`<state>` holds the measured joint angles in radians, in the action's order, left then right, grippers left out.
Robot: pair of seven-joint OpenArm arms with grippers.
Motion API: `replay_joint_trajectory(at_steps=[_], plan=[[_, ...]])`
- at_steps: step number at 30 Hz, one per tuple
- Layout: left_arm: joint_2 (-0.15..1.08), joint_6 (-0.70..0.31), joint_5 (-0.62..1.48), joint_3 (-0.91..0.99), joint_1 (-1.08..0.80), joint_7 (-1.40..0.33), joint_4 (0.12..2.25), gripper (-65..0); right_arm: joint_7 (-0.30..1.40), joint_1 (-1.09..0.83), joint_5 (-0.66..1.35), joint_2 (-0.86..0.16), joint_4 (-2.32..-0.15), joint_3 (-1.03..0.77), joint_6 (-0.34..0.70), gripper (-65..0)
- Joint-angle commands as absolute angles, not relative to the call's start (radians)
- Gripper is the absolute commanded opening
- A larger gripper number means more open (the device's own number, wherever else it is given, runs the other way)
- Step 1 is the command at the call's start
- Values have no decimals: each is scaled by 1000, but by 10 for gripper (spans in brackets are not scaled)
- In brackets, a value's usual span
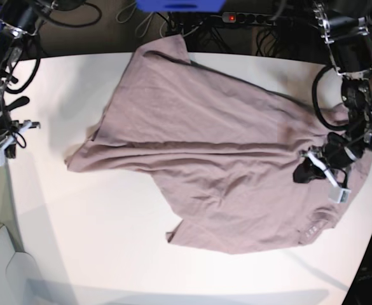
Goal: Layout the t-shirt on the table in an organized manner, then fold the t-shirt properly
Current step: 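Grasp the t-shirt body with the left gripper and drag it toward its hem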
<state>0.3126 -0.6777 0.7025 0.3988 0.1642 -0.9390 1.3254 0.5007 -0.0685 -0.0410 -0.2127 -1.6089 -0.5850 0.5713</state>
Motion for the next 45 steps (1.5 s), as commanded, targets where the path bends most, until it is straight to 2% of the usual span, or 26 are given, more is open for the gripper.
replay_joint_trajectory(at_steps=[1, 5, 8, 12, 16, 21, 31, 34, 45], plan=[[289, -687, 717, 394, 171, -958, 1360, -647, 484, -67, -33, -223, -1635, -590, 567, -650], [107, -685, 679, 374, 159, -1036, 1428, -647, 484, -77, -33, -200, -1639, -590, 567, -650], [7, -685, 570, 259, 133, -1026, 1426, -647, 484, -79, -35, -191, -1641, -590, 567, -650], [-64, -685, 421, 137, 90, -957, 1420, -647, 529, -90, -35, -194, -1664, -590, 567, -650], [-81, -685, 278, 59, 61, -926, 1415, -647, 552, -91, -35, -193, -1696, -591, 570, -650], [-22, -685, 156, 53, 39, -905, 1345, -647, 568, -93, -35, -191, -1722, -596, 593, -650], [291, -694, 151, 61, -81, -908, 1395, -647, 584, -91, -33, -193, -1736, -595, 593, -650], [354, -696, 151, 119, -120, -908, 1440, -647, 585, -91, -33, -191, -1736, -590, 593, -650], [412, -697, 151, 394, -136, -909, 1498, -647, 585, -113, -30, -122, -1761, -587, 593, -650]])
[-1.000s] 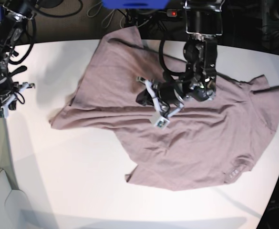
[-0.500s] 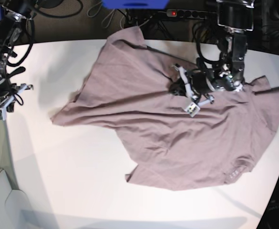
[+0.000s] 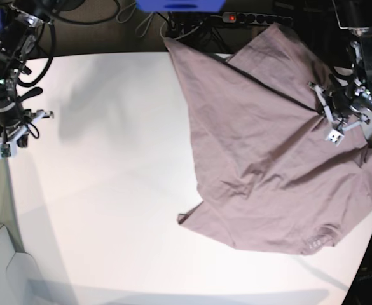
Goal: Layout the t-shirt on the table in an organized manner, then fold the t-shirt properly
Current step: 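Grasp the t-shirt body with the left gripper and drag it toward its hem, then grasp the t-shirt edge with the right gripper and pull it outward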
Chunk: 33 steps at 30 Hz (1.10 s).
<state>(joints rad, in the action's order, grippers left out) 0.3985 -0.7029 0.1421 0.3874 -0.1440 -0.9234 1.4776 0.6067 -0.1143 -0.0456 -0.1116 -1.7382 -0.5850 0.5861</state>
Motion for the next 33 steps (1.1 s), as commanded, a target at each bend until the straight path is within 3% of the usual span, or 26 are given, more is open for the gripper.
replay_joint_trajectory(at_steps=[1, 7, 13, 22, 33], plan=[[410, -697, 151, 401, -136, -909, 1514, -647, 585, -127, -30, -107, -1779, -575, 593, -650], [404, -697, 154, 410, -127, -974, 1626, -647, 585, -222, -30, -47, -1923, -410, 595, -650], [404, -697, 285, 412, -131, -1047, 1736, -647, 585, -272, -30, -35, -1975, -226, 595, -650], [357, -697, 292, 438, -216, -1050, 1730, -647, 587, -196, -30, -36, -1962, 102, 593, -650], [314, -697, 295, 509, -335, -1050, 1761, -647, 587, 137, -28, 131, -1483, 242, 591, -650]])
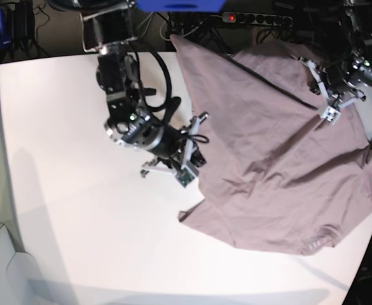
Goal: Layout the t-shirt on the table in an organized manner, then fold the t-shirt properly
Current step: 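Grasp the t-shirt edge with the right gripper and pull it outward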
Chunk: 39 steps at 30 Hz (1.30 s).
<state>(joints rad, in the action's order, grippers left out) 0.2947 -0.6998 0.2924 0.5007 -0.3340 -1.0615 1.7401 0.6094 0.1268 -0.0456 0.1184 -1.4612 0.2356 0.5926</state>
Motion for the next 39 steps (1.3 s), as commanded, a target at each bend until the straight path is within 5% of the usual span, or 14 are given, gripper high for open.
replay_joint_trajectory(at_steps=[1, 12, 15, 24, 39], plan=[[295, -697, 295, 536, -343, -1050, 1770, -647, 587, 165, -28, 143, -1438, 254, 591, -650], [274, -697, 292, 587, -349, -1052, 1781, -647, 533, 357, -31, 157, -1021, 288, 585, -650], [272, -697, 294, 582, -344, -1052, 1782, -647, 473, 358, -33, 157, -969, 237, 507, -650], [237, -697, 298, 556, -275, -1061, 1793, -647, 460, 358, -31, -39, -918, 71, 318, -650], [8, -687, 292, 88, -183, -1063, 1788, -647, 461, 260, -31, -171, -926, -91, 318, -650]])
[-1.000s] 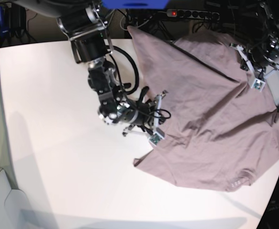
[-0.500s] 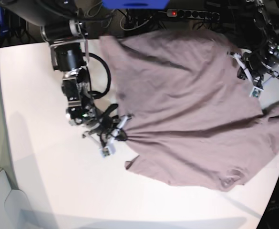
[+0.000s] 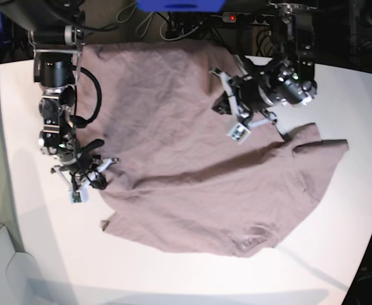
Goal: Layout the t-shirt on the table in an organized manner, then fold the t-shirt properly
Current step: 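Grasp the t-shirt edge with the right gripper and pull it outward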
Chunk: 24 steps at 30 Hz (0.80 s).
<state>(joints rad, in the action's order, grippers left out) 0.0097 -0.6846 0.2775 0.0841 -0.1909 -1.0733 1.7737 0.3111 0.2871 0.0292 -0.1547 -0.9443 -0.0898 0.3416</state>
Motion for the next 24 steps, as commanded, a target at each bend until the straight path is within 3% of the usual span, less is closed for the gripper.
replay_joint_trajectory(at_steps=[1, 6, 10, 15, 24], plan=[[-5, -685, 292, 61, -183, -1063, 1784, -647, 463, 259, -31, -173, -926, -93, 318, -650], [-39, -682, 291, -36, -185, -1052, 1728, -647, 463, 237, -30, -177, -954, -93, 318, -650], [-35, -598, 291, -73, -177, -1017, 1603, -647, 463, 197, -31, -173, -1033, -93, 318, -650], [68, -575, 291, -68, -168, -934, 1517, -647, 486, 180, -33, -171, -1075, -91, 318, -650], [272, -581, 292, 262, -96, -926, 1492, -647, 591, 13, -31, -139, -1351, -41, 318, -650]])
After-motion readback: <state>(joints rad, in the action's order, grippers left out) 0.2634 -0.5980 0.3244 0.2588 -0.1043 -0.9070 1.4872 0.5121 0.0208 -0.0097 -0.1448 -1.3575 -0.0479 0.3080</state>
